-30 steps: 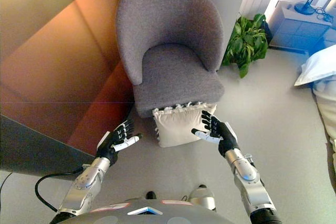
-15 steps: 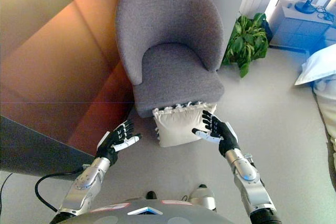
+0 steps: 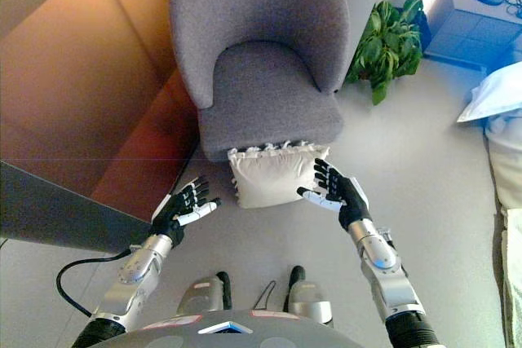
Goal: Pick up the pillow and put it on the sofa.
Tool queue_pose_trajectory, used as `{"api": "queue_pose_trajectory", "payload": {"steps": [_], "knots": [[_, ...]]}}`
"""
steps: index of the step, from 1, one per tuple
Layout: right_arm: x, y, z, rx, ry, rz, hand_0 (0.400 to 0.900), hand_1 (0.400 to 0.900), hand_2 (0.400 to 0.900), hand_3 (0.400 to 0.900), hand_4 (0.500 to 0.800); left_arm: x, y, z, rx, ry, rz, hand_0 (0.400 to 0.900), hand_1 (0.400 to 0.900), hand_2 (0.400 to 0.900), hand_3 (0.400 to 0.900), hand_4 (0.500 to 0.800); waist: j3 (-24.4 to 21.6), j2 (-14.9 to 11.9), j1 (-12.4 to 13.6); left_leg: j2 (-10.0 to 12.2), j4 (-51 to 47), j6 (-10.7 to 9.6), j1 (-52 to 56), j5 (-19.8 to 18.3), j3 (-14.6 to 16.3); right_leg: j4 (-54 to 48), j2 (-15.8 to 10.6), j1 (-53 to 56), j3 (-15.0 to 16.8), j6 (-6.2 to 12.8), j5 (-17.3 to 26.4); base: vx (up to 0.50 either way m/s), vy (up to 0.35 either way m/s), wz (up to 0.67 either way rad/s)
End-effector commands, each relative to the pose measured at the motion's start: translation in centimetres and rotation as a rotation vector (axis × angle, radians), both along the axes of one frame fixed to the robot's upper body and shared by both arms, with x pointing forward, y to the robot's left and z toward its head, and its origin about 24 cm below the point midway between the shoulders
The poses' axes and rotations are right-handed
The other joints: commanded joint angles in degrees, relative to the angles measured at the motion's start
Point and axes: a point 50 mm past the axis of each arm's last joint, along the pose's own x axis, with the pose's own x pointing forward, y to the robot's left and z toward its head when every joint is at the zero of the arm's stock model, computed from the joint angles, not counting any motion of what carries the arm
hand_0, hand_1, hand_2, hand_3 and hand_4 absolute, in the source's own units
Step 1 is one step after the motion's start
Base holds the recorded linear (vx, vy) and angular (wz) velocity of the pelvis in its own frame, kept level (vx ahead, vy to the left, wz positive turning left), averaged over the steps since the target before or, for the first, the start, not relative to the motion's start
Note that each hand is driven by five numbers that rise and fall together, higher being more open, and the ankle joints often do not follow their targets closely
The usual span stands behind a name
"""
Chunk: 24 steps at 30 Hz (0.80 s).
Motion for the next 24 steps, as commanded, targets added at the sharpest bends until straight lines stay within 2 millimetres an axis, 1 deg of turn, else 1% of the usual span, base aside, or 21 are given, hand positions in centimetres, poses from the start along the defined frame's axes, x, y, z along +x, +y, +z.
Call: {"api": "queue_pose_trajectory", "payload": {"steps": [1,2,3,4,6,9,10,11,12,13,14,15,16,17,18,19,20,21,22,23,24], "knots": [[3.3,-0.3,5.8,-0.044,-0.313,0.008,0.9,0.9,0.9,0.9,0.8,3.3,-0.7,3.9,-0.059,-0.24,0.013,0.9,0.9,0.9,0.9,0.8,0.3,0.4,-0.2,-1.7,3.5,1.9,-5.2,0.2,1.1,-0.9,1.4,1.1,-1.6,1.49,-0.6,0.15,0.052,-0.27],[3.6,-0.3,6.0,-0.05,-0.328,0.008,0.9,0.9,0.9,0.9,0.8,3.6,-1.0,4.1,-0.059,-0.255,0.008,0.9,0.9,0.9,0.9,0.8,0.9,0.5,0.5,-2.1,-1.7,2.3,-7.9,0.3,1.8,-0.7,1.5,1.4,-1.4,1.75,-1.0,0.22,0.08,-0.33],[3.8,-0.2,6.1,-0.055,-0.335,0.008,0.9,0.9,0.9,0.9,0.8,3.7,-1.1,4.2,-0.06,-0.259,0.004,0.9,0.9,0.9,0.9,0.8,1.1,0.8,0.9,-2.0,-5.3,2.2,-9.1,2.3,2.5,-0.7,1.9,1.6,-1.3,1.94,-1.3,0.17,0.069,-0.23],[3.8,-0.2,6.1,-0.055,-0.336,0.008,0.9,0.9,0.9,0.9,0.8,3.8,-1.1,4.2,-0.06,-0.26,0.004,0.9,0.9,0.9,0.9,0.8,1.1,0.7,0.9,-2.2,-5.9,2.2,-8.8,2.6,2.6,-0.7,1.7,1.5,-1.2,1.95,-1.3,0.17,0.071,-0.17],[4.5,-0.1,6.5,-0.078,-0.357,0.003,0.9,0.9,0.9,0.9,0.8,4.1,-1.7,4.3,-0.066,-0.272,-0.001,0.9,0.9,0.9,0.9,0.8,1.5,1.9,2.2,-1.6,-15.1,1.0,-11.3,9.4,2.7,-1.3,3.0,3.2,-0.9,2.44,-2.1,0.23,0.102,-0.27],[5.2,0.2,6.9,-0.086,-0.382,-0.007,0.9,0.9,0.9,0.9,0.8,4.4,-1.7,4.6,-0.064,-0.287,0.018,0.9,0.9,0.9,0.9,0.8,1.0,2.6,3.7,-0.2,-22.1,-0.7,-11.8,13.2,4.0,-2.5,3.2,6.5,0.0,3.6,-3.9,0.31,0.141,-0.31],[5.3,0.2,7.0,-0.088,-0.386,-0.009,0.9,0.9,0.9,0.9,0.8,4.6,-1.6,4.7,-0.062,-0.291,0.024,0.9,0.9,0.9,0.9,0.8,0.8,2.8,4.0,0.3,-22.3,-1.0,-11.6,14.1,5.5,-2.8,3.0,7.8,0.3,3.77,-4.6,0.44,0.24,-0.54],[5.4,0.6,7.2,-0.084,-0.392,-0.003,0.9,0.9,0.9,0.9,0.8,4.7,-1.3,4.9,-0.067,-0.305,0.048,0.9,0.9,0.9,0.9,0.8,-0.3,2.5,4.8,0.9,-20.4,0.2,-11.4,12.8,6.7,-2.2,2.4,10.0,0.8,4.23,-6.8,0.32,0.181,-0.44],[5.4,0.6,7.2,-0.083,-0.392,-0.004,0.9,0.9,0.9,0.9,0.8,4.7,-1.3,4.9,-0.066,-0.305,0.048,0.9,0.9,0.9,0.9,0.8,-0.3,2.4,5.0,0.9,-20.1,0.3,-11.4,12.5,7.0,-2.1,2.2,10.0,1.0,4.29,-6.9,0.37,0.188,-0.21],[5.3,0.6,6.9,-0.087,-0.386,-0.008,0.9,0.9,0.9,0.9,0.8,5.0,-1.4,5.1,-0.06,-0.313,0.044,0.9,0.9,0.9,0.9,0.8,-0.7,1.7,4.9,0.8,-16.6,1.1,-13.6,12.1,7.6,-1.6,1.1,12.1,-0.2,4.43,-8.7,0.5,0.205,0.12],[5.2,0.9,6.4,-0.063,-0.363,-0.019,0.9,0.9,0.9,0.9,0.8,5.5,-1.3,5.5,-0.04,-0.323,0.03,0.9,0.9,0.9,0.9,0.8,-1.8,-0.3,5.3,-0.6,-11.5,2.9,-14.2,8.6,7.7,3.2,-2.0,12.9,-0.4,4.62,-9.7,0.49,0.205,0.15],[5.2,0.9,6.4,-0.063,-0.363,-0.019,0.9,0.9,0.9,0.9,0.8,5.5,-1.3,5.5,-0.04,-0.323,0.03,0.9,0.9,0.9,0.9,0.8,-1.9,-0.3,5.4,-0.6,-11.7,3.0,-14.4,8.7,7.8,3.3,-2.0,12.6,-0.4,4.64,-9.6,0.52,0.229,0.03],[5.2,1.1,6.0,-0.038,-0.354,-0.032,0.9,0.9,0.9,0.9,0.8,6.0,-1.1,6.1,-0.031,-0.345,0.026,0.9,0.9,0.9,0.9,0.8,-2.1,-1.3,5.9,-1.2,-11.6,4.4,-13.3,7.1,8.3,8.6,-3.7,11.1,0.0,4.89,-7.7,0.41,0.252,0.16],[5.2,1.5,5.6,-0.035,-0.334,-0.025,0.9,0.9,0.9,0.9,0.8,6.3,-0.7,6.4,0.017,-0.353,0.001,0.9,0.9,0.9,0.9,0.8,-2.4,-2.7,5.6,-3.4,-12.7,6.9,-10.8,4.4,8.3,20.1,-5.7,6.1,1.5,5.82,-1.2,0.54,0.385,0.33],[5.3,1.8,5.7,-0.035,-0.339,-0.015,0.9,0.9,0.9,0.9,0.8,6.4,-0.5,6.7,0.036,-0.364,-0.002,0.9,0.9,0.9,0.9,0.8,-2.1,-2.8,4.9,-4.7,-14.0,8.4,-8.9,3.6,8.2,27.5,-6.2,1.9,2.9,6.31,4.3,0.36,0.302,0.29],[5.4,1.8,5.7,-0.035,-0.339,-0.015,0.9,0.9,0.9,0.9,0.8,6.4,-0.4,6.8,0.036,-0.364,-0.002,0.9,0.9,0.9,0.9,0.8,-2.3,-2.7,5.0,-4.6,-14.3,8.4,-9.1,3.9,8.3,27.5,-6.2,1.5,3.2,6.33,4.5,0.25,0.282,0.24],[5.5,1.9,5.6,-0.042,-0.338,-0.012,0.9,0.9,0.9,0.9,0.8,6.5,0.0,7.1,0.05,-0.374,0.005,0.9,0.9,0.9,0.9,0.8,-1.6,-2.2,4.3,-5.4,-15.8,9.8,-6.7,2.9,8.2,35.2,-6.1,-1.9,3.6,6.8,7.6,0.35,0.344,0.03],[6.0,2.3,6.0,-0.078,-0.352,-0.003,0.9,0.9,0.9,0.9,0.8,6.6,0.6,7.8,0.06,-0.4,0.026,0.9,0.9,0.9,0.9,0.8,-0.4,-1.3,3.8,-6.2,-18.1,11.2,-2.7,1.0,8.2,42.2,-7.6,-6.6,0.8,7.26,7.1,0.36,0.339,0.05],[6.0,2.3,6.0,-0.077,-0.353,-0.003,0.9,0.9,0.9,0.9,0.8,6.6,0.6,7.9,0.06,-0.4,0.026,0.9,0.9,0.9,0.9,0.8,-0.3,-1.5,3.8,-6.3,-18.2,11.3,-2.7,1.0,8.2,42.5,-7.7,-6.7,0.9,7.29,6.9,0.37,0.257,-0.03],[6.6,2.4,6.6,-0.144,-0.384,0.004,0.9,0.9,0.9,0.9,0.8,6.7,0.7,8.1,0.074,-0.409,0.026,0.9,0.9,0.9,0.9,0.8,0.5,-1.1,3.4,-6.3,-19.8,11.6,-0.8,0.8,8.0,44.9,-7.2,-10.5,0.2,7.02,5.6,0.34,0.059,0.1],[7.5,2.1,8.0,-0.259,-0.453,-0.023,0.9,0.9,0.9,0.9,0.8,7.3,0.9,8.7,0.081,-0.44,0.056,0.9,0.9,0.9,0.9,0.8,2.3,-1.0,3.0,-6.1,-20.2,11.1,1.1,-0.1,6.9,41.0,-7.8,-13.9,-2.0,6.42,2.8,0.35,0.058,0.13]]}}
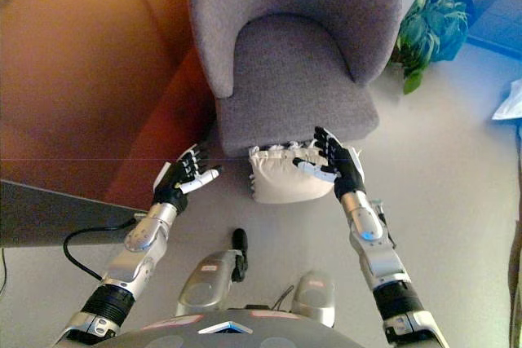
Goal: Pick up the pillow and put it on the sofa.
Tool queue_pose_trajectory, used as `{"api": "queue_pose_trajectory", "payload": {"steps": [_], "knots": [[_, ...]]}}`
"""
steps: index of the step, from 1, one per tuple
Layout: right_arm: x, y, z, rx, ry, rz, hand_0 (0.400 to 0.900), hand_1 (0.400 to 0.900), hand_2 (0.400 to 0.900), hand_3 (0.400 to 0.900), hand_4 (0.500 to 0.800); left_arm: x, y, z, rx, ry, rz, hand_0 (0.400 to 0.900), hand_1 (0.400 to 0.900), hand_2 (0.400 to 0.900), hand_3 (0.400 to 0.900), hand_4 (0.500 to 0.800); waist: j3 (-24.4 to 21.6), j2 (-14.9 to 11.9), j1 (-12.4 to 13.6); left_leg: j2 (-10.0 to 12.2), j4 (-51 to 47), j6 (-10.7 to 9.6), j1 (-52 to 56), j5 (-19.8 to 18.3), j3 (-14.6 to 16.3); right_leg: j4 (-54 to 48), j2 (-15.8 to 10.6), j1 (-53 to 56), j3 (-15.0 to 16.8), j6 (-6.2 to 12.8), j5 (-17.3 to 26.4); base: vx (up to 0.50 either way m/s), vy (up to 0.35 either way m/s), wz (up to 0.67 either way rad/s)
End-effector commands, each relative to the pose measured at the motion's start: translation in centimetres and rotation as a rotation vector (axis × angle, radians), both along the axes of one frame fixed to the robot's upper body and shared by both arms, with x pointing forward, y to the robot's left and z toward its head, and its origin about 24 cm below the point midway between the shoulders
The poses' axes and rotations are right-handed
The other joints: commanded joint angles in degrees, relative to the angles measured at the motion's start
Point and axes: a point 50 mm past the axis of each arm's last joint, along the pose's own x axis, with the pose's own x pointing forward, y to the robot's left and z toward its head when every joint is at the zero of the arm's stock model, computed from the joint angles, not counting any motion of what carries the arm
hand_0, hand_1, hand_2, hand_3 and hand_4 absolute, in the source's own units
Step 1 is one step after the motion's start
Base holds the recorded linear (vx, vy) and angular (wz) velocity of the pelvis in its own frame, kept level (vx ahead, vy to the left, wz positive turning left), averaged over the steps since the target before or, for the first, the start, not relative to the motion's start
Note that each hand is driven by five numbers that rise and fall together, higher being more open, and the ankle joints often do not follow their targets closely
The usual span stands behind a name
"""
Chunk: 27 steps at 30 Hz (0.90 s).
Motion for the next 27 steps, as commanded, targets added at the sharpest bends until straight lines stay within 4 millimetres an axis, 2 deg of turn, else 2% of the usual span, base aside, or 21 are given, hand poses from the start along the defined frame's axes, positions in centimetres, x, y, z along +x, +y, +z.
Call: {"api": "queue_pose_trajectory", "payload": {"steps": [1,2,3,4,5,6,7,8,9,10,11,12,13,14,15,16,17,20,27], "knots": [[3.3,-0.3,5.6,-0.183,-0.301,-0.026,0.9,0.9,0.9,0.9,0.8,2.1,0.4,5.1,0.038,-0.266,0.003,0.9,0.9,0.9,0.9,0.8,0.3,0.8,-0.9,-0.7,-4.4,0.9,3.1,1.3,-3.9,-1.6,2.7,-1.2,-5.3,0.18,8.8,0.36,-0.139,0.25],[4.8,-0.6,7.3,-0.319,-0.376,-0.065,0.9,0.9,0.9,0.9,0.8,3.0,0.3,6.1,0.038,-0.317,0.024,0.9,0.9,0.9,0.9,0.8,2.3,0.7,-0.5,0.0,-3.2,-0.9,2.9,-0.3,-5.1,-11.3,0.4,-3.2,-6.3,-0.08,7.3,0.15,-0.142,0.2],[4.8,-0.5,7.4,-0.32,-0.378,-0.066,0.9,0.9,0.9,0.9,0.8,3.1,0.3,6.2,0.038,-0.319,0.025,0.9,0.9,0.9,0.9,0.8,2.6,0.9,-0.7,0.2,-2.9,-0.9,3.0,-0.4,-5.3,-11.6,0.6,-2.8,-6.6,-0.12,7.4,0.25,-0.303,0.35],[5.6,-0.7,8.1,-0.417,-0.405,-0.07,0.9,0.9,0.9,0.9,0.8,3.5,0.1,6.7,0.038,-0.345,0.027,0.9,0.9,0.9,0.9,0.8,3.6,0.8,-0.5,0.8,-1.4,-2.5,2.4,-1.8,-6.4,-21.2,-1.8,-3.5,-6.2,0.49,8.8,0.23,-0.419,0.34],[6.4,-0.8,9.6,-0.541,-0.457,-0.08,0.9,0.9,0.9,0.9,0.8,3.8,0.1,7.1,0.028,-0.367,0.047,0.9,0.9,0.9,0.9,0.8,4.3,0.1,-0.2,2.2,-1.6,-5.0,1.8,-2.3,-7.8,-33.2,-6.2,-4.5,-5.1,3.22,13.9,0.25,-0.412,0.31],[6.5,-0.8,9.6,-0.544,-0.459,-0.08,0.9,0.9,0.9,0.9,0.8,3.8,0.1,7.1,0.028,-0.369,0.048,0.9,0.9,0.9,0.9,0.8,4.3,0.4,-0.2,2.6,-1.5,-5.1,1.8,-2.5,-7.9,-35.2,-5.6,-3.4,-5.7,3.32,15.0,0.25,-0.403,0.32],[6.7,-1.2,10.5,-0.625,-0.492,-0.096,0.9,0.9,0.9,0.9,0.8,4.0,0.1,7.6,0.02,-0.392,0.061,0.9,0.9,0.9,0.9,0.8,4.7,0.3,-0.6,4.0,-2.5,-6.5,2.3,-2.8,-8.7,-40.4,-7.3,-5.3,-5.2,5.34,19.7,0.21,-0.262,0.4],[6.7,-1.7,10.6,-0.663,-0.494,-0.115,0.9,0.9,0.9,0.9,0.8,4.0,0.1,7.9,0.019,-0.405,0.068,0.9,0.9,0.9,0.9,0.8,4.9,0.1,-1.0,5.1,-3.0,-7.5,2.9,-2.9,-9.4,-41.2,-7.7,-5.6,-4.5,6.39,22.2,0.37,-0.479,0.83],[6.6,-2.2,10.8,-0.75,-0.493,-0.122,0.9,0.9,0.9,0.9,0.8,4.3,-0.1,8.4,0.004,-0.422,0.062,0.9,0.9,0.9,0.9,0.8,5.3,-0.8,-1.0,6.1,-3.3,-8.9,2.7,-3.2,-10.7,-40.7,-7.2,-5.5,-3.1,6.88,22.5,0.28,-0.329,0.68],[6.5,-2.3,10.8,-0.751,-0.492,-0.123,0.9,0.9,0.9,0.9,0.8,4.3,-0.2,8.4,0.004,-0.422,0.061,0.9,0.9,0.9,0.9,0.8,5.3,-0.7,-1.1,6.2,-3.2,-9.0,2.7,-3.2,-10.9,-40.7,-7.2,-5.3,-3.4,6.86,22.4,0.34,-0.461,0.83],[6.5,-2.3,11.0,-0.813,-0.52,-0.118,0.9,0.9,0.9,0.9,0.8,4.5,-0.6,8.4,-0.003,-0.429,0.064,0.9,0.9,0.9,0.9,0.8,5.8,-0.9,-0.6,7.9,-3.0,-10.2,2.4,-3.5,-11.1,-38.5,-6.1,-6.0,-6.4,6.94,21.2,0.24,-0.371,0.8],[6.6,-2.5,10.6,-0.855,-0.501,-0.114,0.9,0.9,0.9,0.9,0.8,4.7,-1.2,8.4,-0.011,-0.433,0.049,0.9,0.9,0.9,0.9,0.8,6.3,-0.7,-0.6,8.7,-2.4,-10.5,1.8,-3.4,-11.8,-36.8,-5.4,-6.3,-7.3,6.42,19.5,0.22,-0.366,0.82],[6.7,-2.5,10.6,-0.855,-0.503,-0.115,0.9,0.9,0.9,0.9,0.8,4.7,-1.2,8.4,-0.011,-0.435,0.049,0.9,0.9,0.9,0.9,0.8,6.2,-0.8,-1.0,8.3,-2.4,-10.5,1.4,-3.1,-12.1,-36.7,-5.8,-6.5,-7.5,6.44,19.6,0.14,-0.33,1.25],[7.0,-2.9,10.3,-0.91,-0.485,-0.121,0.9,0.9,0.9,0.9,0.8,5.1,-2.6,8.2,-0.077,-0.423,0.03,0.9,0.9,0.9,0.9,0.8,7.3,0.2,-0.8,10.2,-2.1,-10.9,0.2,-2.3,-11.2,-34.5,-5.4,-5.8,-10.9,5.78,17.1,0.05,-0.305,1.38],[7.2,-3.1,10.6,-0.94,-0.486,-0.129,0.9,0.9,0.9,0.9,0.8,5.5,-3.4,8.4,-0.097,-0.424,0.01,0.9,0.9,0.9,0.9,0.8,7.6,0.8,-1.5,11.0,-2.5,-10.8,-1.3,-0.8,-9.7,-34.4,-5.7,-5.5,-12.8,5.75,16.6,0.05,-0.304,1.4],[7.2,-3.2,10.6,-0.941,-0.488,-0.13,0.9,0.9,0.9,0.9,0.8,5.6,-3.5,8.4,-0.098,-0.425,0.009,0.9,0.9,0.9,0.9,0.8,7.5,0.7,-2.0,10.6,-2.6,-10.7,-1.8,-0.4,-10.0,-34.6,-6.0,-5.6,-13.2,5.76,16.9,-0.05,-0.12,0.67],[7.6,-3.0,11.6,-0.96,-0.528,-0.131,0.9,0.9,0.9,0.9,0.8,6.1,-4.4,9.3,-0.099,-0.457,-0.029,0.9,0.9,0.9,0.9,0.8,8.2,1.6,-2.7,11.8,-3.8,-11.1,-3.3,1.9,-7.3,-33.7,-5.1,-7.3,-13.9,5.17,15.5,-0.02,-0.029,0.08],[8.4,-2.4,12.6,-0.942,-0.565,-0.14,0.9,0.9,0.9,0.9,0.8,6.5,-4.8,10.4,-0.119,-0.501,-0.027,0.9,0.9,0.9,0.9,0.8,8.7,2.3,-2.5,12.2,-4.6,-11.1,-4.7,2.2,-6.3,-30.7,-4.3,-11.9,-12.1,4.78,14.7,-0.02,-0.017,-0.19],[9.3,-1.9,13.6,-0.879,-0.583,-0.166,0.9,0.9,0.9,0.9,0.8,7.6,-4.7,13.5,-0.134,-0.626,0.005,0.9,0.9,0.9,0.9,0.8,12.7,3.3,-2.7,10.1,1.2,-10.4,-12.4,-0.5,-7.5,-21.3,-7.2,-21.7,-8.3,4.94,12.9,-0.08,0.03,0.03]]}}
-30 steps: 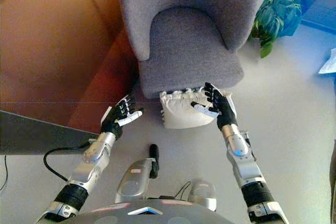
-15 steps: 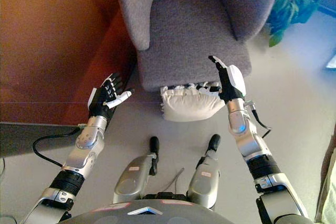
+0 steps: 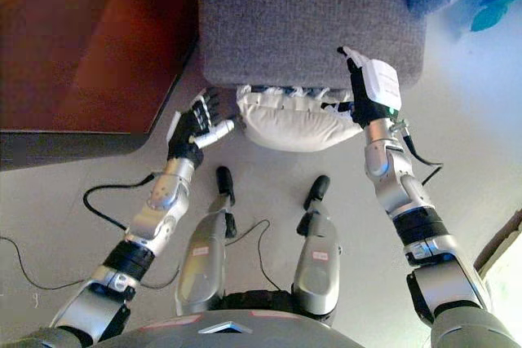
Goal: Pick up the pillow and put it on the sofa.
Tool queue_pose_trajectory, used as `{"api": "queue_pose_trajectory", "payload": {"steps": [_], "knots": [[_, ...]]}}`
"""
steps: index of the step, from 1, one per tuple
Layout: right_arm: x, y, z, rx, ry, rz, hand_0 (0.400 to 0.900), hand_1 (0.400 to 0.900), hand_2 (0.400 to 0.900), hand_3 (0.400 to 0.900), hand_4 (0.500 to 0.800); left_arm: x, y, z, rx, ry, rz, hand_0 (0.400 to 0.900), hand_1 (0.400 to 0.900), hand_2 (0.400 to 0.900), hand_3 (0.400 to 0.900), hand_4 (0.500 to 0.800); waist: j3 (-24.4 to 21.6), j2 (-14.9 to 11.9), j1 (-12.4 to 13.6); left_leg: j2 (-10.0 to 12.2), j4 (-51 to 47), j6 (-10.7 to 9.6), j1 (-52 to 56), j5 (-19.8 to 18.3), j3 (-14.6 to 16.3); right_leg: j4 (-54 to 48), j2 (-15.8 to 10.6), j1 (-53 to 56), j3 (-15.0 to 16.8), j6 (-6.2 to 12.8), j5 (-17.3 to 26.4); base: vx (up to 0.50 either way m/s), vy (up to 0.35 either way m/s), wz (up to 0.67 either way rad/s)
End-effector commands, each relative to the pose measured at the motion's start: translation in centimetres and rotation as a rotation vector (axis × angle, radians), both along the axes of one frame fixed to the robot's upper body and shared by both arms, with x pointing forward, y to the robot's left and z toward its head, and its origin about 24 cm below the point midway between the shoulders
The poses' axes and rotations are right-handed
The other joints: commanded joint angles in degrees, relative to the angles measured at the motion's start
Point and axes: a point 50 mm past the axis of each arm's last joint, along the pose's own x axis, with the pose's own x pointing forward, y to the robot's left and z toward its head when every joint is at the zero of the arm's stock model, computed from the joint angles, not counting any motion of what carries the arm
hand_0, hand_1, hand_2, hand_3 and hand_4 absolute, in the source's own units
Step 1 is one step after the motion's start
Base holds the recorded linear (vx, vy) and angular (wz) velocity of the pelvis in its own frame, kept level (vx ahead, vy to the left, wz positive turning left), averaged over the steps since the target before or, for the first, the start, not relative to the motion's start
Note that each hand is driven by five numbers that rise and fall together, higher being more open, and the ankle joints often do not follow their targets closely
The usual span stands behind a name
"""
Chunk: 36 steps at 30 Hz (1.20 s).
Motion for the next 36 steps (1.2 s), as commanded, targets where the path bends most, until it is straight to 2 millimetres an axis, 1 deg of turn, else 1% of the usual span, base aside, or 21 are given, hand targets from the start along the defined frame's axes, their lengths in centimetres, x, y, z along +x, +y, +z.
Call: {"api": "queue_pose_trajectory", "payload": {"steps": [1,3,5,8,12,13,17,21,24,25,26,31,35,36], "knots": [[0.9,0.7,3.3,0.018,-0.151,0.029,0.9,0.9,0.9,0.9,0.8,0.2,-0.2,5.5,-0.088,-0.276,0.007,0.9,0.9,0.9,0.9,0.8,0.0,0.9,1.0,3.3,7.0,-1.9,0.5,-8.6,-3.8,10.1,-5.6,-8.5,4.8,4.66,3.5,-0.06,0.039,0.2],[1.2,0.5,3.2,0.037,-0.152,0.008,0.9,0.9,0.9,0.9,0.8,0.4,-0.3,6.1,-0.096,-0.303,0.014,0.9,0.9,0.9,0.9,0.8,0.9,1.3,0.7,2.2,10.5,-1.7,-3.0,-9.9,-4.3,12.5,-6.5,-10.9,5.5,4.75,2.9,-0.06,0.045,0.19],[1.5,0.0,3.9,0.048,-0.177,-0.013,0.9,0.9,0.9,0.9,0.8,0.7,-0.3,7.0,-0.114,-0.338,0.02,0.9,0.9,0.9,0.9,0.8,1.5,1.7,0.4,1.5,14.8,-1.5,-7.5,-11.4,-4.4,15.1,-7.2,-14.0,6.7,4.84,2.4,-0.06,0.054,0.11],[2.1,-0.3,5.6,0.053,-0.226,-0.029,0.9,0.9,0.9,0.9,0.8,0.9,-0.4,8.7,-0.124,-0.399,0.024,0.9,0.9,0.9,0.9,0.8,2.1,2.3,0.3,0.8,21.1,-1.2,-13.9,-13.5,-4.8,20.0,-7.9,-19.2,8.2,4.66,0.6,-0.05,0.076,0.0],[2.9,-0.7,7.7,0.052,-0.278,-0.052,0.9,0.9,0.9,0.9,0.8,1.0,-0.2,10.2,-0.137,-0.458,0.039,0.9,0.9,0.9,0.9,0.8,2.8,2.7,0.4,0.3,27.7,-0.6,-21.5,-15.6,-5.3,25.7,-8.4,-25.5,10.0,4.27,-1.9,-0.01,0.048,-0.01],[3.0,-0.9,8.0,0.046,-0.283,-0.059,0.9,0.9,0.9,0.9,0.8,0.9,-0.2,10.3,-0.136,-0.464,0.045,0.9,0.9,0.9,0.9,0.8,2.8,2.7,0.6,0.5,29.0,-0.9,-22.3,-17.5,-5.9,27.5,-8.4,-26.3,10.5,4.98,-3.7,0.09,0.018,-0.07],[3.6,-1.2,9.7,0.042,-0.323,-0.08,0.9,0.9,0.9,0.9,0.8,0.9,-0.3,11.5,-0.144,-0.51,0.037,0.9,0.9,0.9,0.9,0.8,2.9,2.6,1.1,0.4,32.2,-0.9,-28.0,-18.2,-6.9,30.7,-8.3,-31.5,11.0,4.69,-5.4,0.03,0.0,0.01],[4.2,-1.4,12.0,0.056,-0.382,-0.104,0.9,0.9,0.9,0.9,0.8,0.6,-0.4,12.8,-0.146,-0.56,0.03,0.9,0.9,0.9,0.9,0.8,2.9,2.5,1.7,0.1,35.2,-0.9,-33.6,-18.7,-8.4,33.7,-8.2,-37.0,11.6,4.39,-6.8,0.01,-0.012,0.07],[5.1,-1.6,14.2,0.066,-0.406,-0.146,0.9,0.9,0.9,0.9,0.8,0.4,-0.5,13.6,-0.152,-0.589,0.025,0.9,0.9,0.9,0.9,0.8,2.9,2.3,2.6,-0.2,37.1,-1.0,-37.5,-18.8,-9.3,35.6,-8.4,-40.5,12.0,4.07,-7.5,0.01,-0.009,0.09],[5.4,-1.6,15.1,0.073,-0.407,-0.155,0.9,0.9,0.9,0.9,0.8,0.4,-0.5,13.7,-0.151,-0.592,0.018,0.9,0.9,0.9,0.9,0.8,2.9,2.2,3.0,-0.2,37.7,-1.0,-38.8,-18.9,-9.7,36.2,-8.5,-41.7,12.1,3.99,-7.8,0.01,-0.009,0.08],[5.6,-1.2,16.3,0.093,-0.426,-0.143,0.9,0.9,0.9,0.9,0.8,0.3,-0.5,13.8,-0.153,-0.594,0.017,0.9,0.9,0.9,0.9,0.8,2.9,2.0,3.3,-0.3,38.6,-1.1,-40.3,-18.9,-10.0,36.9,-8.6,-43.0,12.3,3.78,-8.0,0.0,0.0,0.0],[6.1,0.5,19.3,0.186,-0.435,-0.064,0.9,0.9,0.9,0.9,0.8,0.1,-0.2,13.7,-0.141,-0.57,0.007,0.9,0.9,0.9,0.9,0.8,2.9,0.1,3.5,-0.8,40.1,-1.2,-44.8,-18.8,-10.8,38.3,-8.8,-47.3,12.9,3.39,-8.2,0.01,0.006,-0.01],[6.7,1.1,19.9,0.237,-0.388,-0.033,0.9,0.9,0.9,0.9,0.8,0.2,0.3,13.3,-0.151,-0.541,0.016,0.9,0.9,0.9,0.9,0.8,2.9,-1.2,3.4,-1.1,40.9,-1.4,-47.2,-18.6,-11.3,38.9,-8.8,-49.6,13.0,3.25,-8.3,0.0,0.0,0.0],[6.9,0.8,19.7,0.239,-0.369,-0.047,0.9,0.9,0.9,0.9,0.8,0.2,0.3,13.2,-0.152,-0.536,0.015,0.9,0.9,0.9,0.9,0.8,2.9,-1.3,3.5,-1.2,40.9,-1.4,-47.5,-18.6,-11.4,39.0,-8.8,-49.8,12.9,3.3,-8.4,0.0,0.0,0.0]]}}
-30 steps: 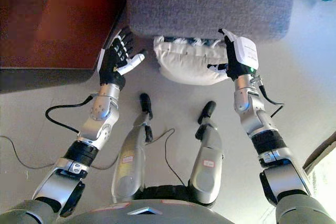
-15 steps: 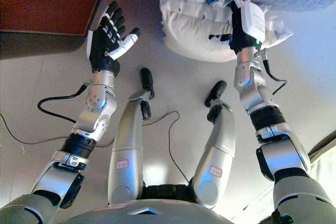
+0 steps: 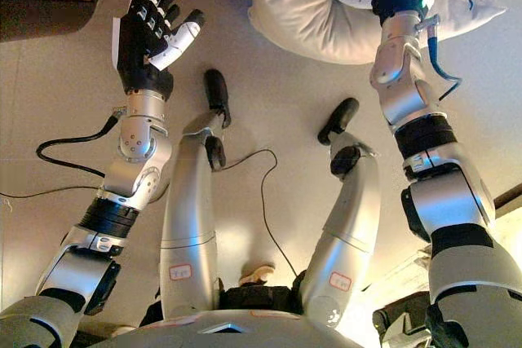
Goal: Pick up the pillow and put it on the sofa.
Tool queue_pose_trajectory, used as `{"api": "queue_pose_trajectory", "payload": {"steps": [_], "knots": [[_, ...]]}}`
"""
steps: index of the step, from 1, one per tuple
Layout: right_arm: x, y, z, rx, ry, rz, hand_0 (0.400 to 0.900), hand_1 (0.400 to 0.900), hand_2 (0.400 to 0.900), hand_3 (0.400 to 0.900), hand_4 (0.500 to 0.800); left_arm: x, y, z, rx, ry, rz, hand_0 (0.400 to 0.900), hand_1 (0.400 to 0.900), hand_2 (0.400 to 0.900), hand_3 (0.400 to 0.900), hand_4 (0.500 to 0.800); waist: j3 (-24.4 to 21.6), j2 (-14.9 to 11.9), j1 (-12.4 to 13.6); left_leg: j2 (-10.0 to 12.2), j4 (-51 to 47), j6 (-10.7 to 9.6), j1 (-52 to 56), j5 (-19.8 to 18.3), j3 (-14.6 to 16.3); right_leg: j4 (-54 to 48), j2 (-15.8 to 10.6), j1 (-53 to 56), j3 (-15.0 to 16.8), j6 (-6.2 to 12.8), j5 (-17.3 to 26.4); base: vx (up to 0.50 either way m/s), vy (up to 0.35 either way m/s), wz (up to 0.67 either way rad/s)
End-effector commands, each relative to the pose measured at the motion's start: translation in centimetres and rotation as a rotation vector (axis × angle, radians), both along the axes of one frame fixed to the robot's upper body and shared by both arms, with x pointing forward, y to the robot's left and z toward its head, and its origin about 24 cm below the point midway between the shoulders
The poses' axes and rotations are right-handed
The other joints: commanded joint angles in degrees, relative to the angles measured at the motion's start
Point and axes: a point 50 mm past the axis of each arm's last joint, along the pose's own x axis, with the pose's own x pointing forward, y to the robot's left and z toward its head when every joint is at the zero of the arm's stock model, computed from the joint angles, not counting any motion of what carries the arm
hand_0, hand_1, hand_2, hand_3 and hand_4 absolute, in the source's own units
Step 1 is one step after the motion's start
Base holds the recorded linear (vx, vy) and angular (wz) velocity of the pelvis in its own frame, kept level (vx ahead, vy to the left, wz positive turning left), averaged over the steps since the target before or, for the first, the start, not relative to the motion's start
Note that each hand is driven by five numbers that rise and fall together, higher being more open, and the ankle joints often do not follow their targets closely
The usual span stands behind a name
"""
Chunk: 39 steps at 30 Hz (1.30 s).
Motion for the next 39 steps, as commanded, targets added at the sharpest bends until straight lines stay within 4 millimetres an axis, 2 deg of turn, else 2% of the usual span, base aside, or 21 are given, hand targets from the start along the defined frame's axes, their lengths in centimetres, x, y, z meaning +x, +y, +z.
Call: {"api": "queue_pose_trajectory", "payload": {"steps": [1,2,3,9,13,16,20,27,28,31,33,34,37,38,39], "knots": [[0.3,-0.2,6.4,0.005,-0.104,0.004,0.9,0.9,0.9,0.9,0.8,-1.8,-0.4,3.5,-0.064,-0.185,-0.059,0.9,0.9,0.9,0.9,0.8,0.0,-1.5,2.3,1.0,2.6,-3.7,4.1,-9.0,-5.2,1.0,0.0,-0.4,3.3,5.13,2.7,0.0,0.0,0.0],[0.3,0.2,6.6,0.012,-0.106,0.019,0.602,0.602,0.602,0.602,0.621,-1.7,-0.4,3.5,-0.063,-0.183,-0.063,0.9,0.9,0.9,0.9,0.8,0.0,-1.6,2.3,1.0,2.7,-3.8,3.8,-8.9,-5.3,1.0,0.1,-0.7,3.2,5.11,2.7,0.0,0.0,0.0],[0.4,0.3,6.7,0.018,-0.103,0.025,0.4,0.4,0.4,0.4,0.5,-1.7,-0.4,3.5,-0.061,-0.179,-0.061,0.9,0.9,0.9,0.9,0.8,0.0,-1.8,2.2,0.9,2.7,-3.9,3.5,-8.8,-5.3,0.9,0.2,-0.8,3.1,5.08,2.7,0.02,0.016,-0.05],[0.3,1.3,7.3,0.048,-0.138,0.085,0.4,0.4,0.4,0.4,0.5,-1.6,-0.5,3.5,-0.062,-0.18,-0.054,0.9,0.9,0.9,0.9,0.8,0.0,-2.3,1.7,0.8,2.3,-4.1,3.3,-8.5,-5.4,0.5,0.7,-1.5,3.4,5.21,2.7,0.01,0.024,-0.05],[-0.7,1.8,7.4,0.077,-0.215,0.139,0.4,0.4,0.4,0.4,0.5,-1.5,-0.1,3.6,-0.068,-0.189,-0.021,0.9,0.9,0.9,0.9,0.8,0.0,-2.2,1.0,0.7,2.2,-4.0,4.1,-8.4,-5.2,0.5,1.2,-1.4,4.0,5.23,2.7,0.0,0.025,-0.07],[-2.1,2.0,6.4,0.093,-0.281,0.18,0.4,0.4,0.4,0.4,0.5,-1.2,0.5,3.1,-0.07,-0.168,0.04,0.9,0.9,0.9,0.9,0.8,0.0,-2.0,0.2,0.8,1.3,-3.9,5.9,-8.1,-4.8,-0.2,1.6,-0.1,4.2,5.43,3.0,-0.01,0.026,-0.06],[-3.9,1.2,3.9,0.112,-0.346,0.169,0.4,0.4,0.4,0.4,0.5,-0.7,0.6,2.3,-0.078,-0.141,0.097,0.9,0.9,0.9,0.9,0.8,-0.9,-1.5,-0.7,1.1,-2.1,-3.7,10.4,-7.2,-3.9,-3.3,1.8,4.6,3.5,6.16,4.4,0.0,0.006,0.0],[-6.4,0.5,0.6,0.119,-0.391,0.167,0.4,0.4,0.4,0.4,0.5,-0.3,0.7,1.1,-0.039,-0.104,0.147,0.9,0.9,0.9,0.9,0.8,-1.3,-1.7,-1.1,0.6,-9.0,-3.3,24.1,-4.9,-2.4,-11.1,2.1,19.7,3.0,5.68,6.7,-0.03,0.023,0.0],[-6.8,0.5,0.0,0.128,-0.395,0.172,0.4,0.4,0.4,0.4,0.5,-0.3,0.9,0.6,-0.036,-0.091,0.149,0.9,0.9,0.9,0.9,0.8,-1.1,-2.0,-1.2,0.2,-10.5,-3.0,26.3,-3.0,-2.0,-13.8,1.8,22.5,2.1,4.78,8.4,-0.07,0.04,-0.04],[-7.5,0.2,-2.0,0.138,-0.357,0.176,0.4,0.4,0.4,0.4,0.5,-0.7,1.3,-0.8,-0.041,-0.056,0.151,0.9,0.9,0.9,0.9,0.8,-2.3,-2.2,-1.2,-0.1,-12.8,-2.7,34.1,-2.6,-2.0,-19.7,1.7,32.7,0.9,4.69,10.1,0.03,-0.019,0.09],[-7.9,0.1,-2.4,0.134,-0.346,0.182,0.4,0.4,0.4,0.4,0.5,-0.8,1.2,-1.1,-0.042,-0.05,0.14,0.9,0.9,0.9,0.9,0.8,-2.1,-2.2,-1.5,0.2,-14.9,-3.0,38.0,-2.2,-2.1,-23.5,1.8,38.4,-0.9,4.91,11.2,0.05,-0.028,0.1],[-8.2,0.1,-3.3,0.154,-0.317,0.203,0.4,0.4,0.4,0.4,0.5,-0.9,1.6,-1.9,-0.036,-0.023,0.142,0.9,0.9,0.9,0.9,0.8,-4.5,-2.4,-1.5,0.7,-18.0,-3.3,43.0,-1.4,-1.6,-28.8,1.7,44.3,-2.1,5.34,13.4,0.09,-0.001,-0.05],[-9.0,0.4,-3.9,0.157,-0.3,0.248,0.4,0.4,0.4,0.4,0.5,-1.5,2.2,-2.8,-0.031,0.002,0.137,0.9,0.9,0.9,0.9,0.8,-6.8,-3.0,-1.5,1.7,-23.3,-3.9,50.0,-0.5,-0.7,-34.7,2.2,52.2,-5.0,6.23,15.6,0.12,0.007,-0.1],[-9.6,0.3,-5.1,0.164,-0.258,0.262,0.4,0.4,0.4,0.4,0.5,-2.0,2.7,-4.3,-0.015,0.055,0.137,0.9,0.9,0.9,0.9,0.8,-10.0,-3.3,-1.2,2.1,-26.2,-4.0,54.8,-0.3,0.1,-38.9,2.5,57.8,-6.5,7.05,17.5,0.22,0.035,-0.21],[-10.0,0.1,-5.5,0.163,-0.245,0.266,0.4,0.4,0.4,0.4,0.5,-2.4,3.1,-4.8,-0.005,0.073,0.141,0.9,0.9,0.9,0.9,0.8,-11.6,-3.5,-1.2,2.3,-28.4,-4.2,57.5,0.1,0.5,-41.4,2.7,60.9,-7.3,7.59,18.8,0.17,0.027,-0.08]]}}
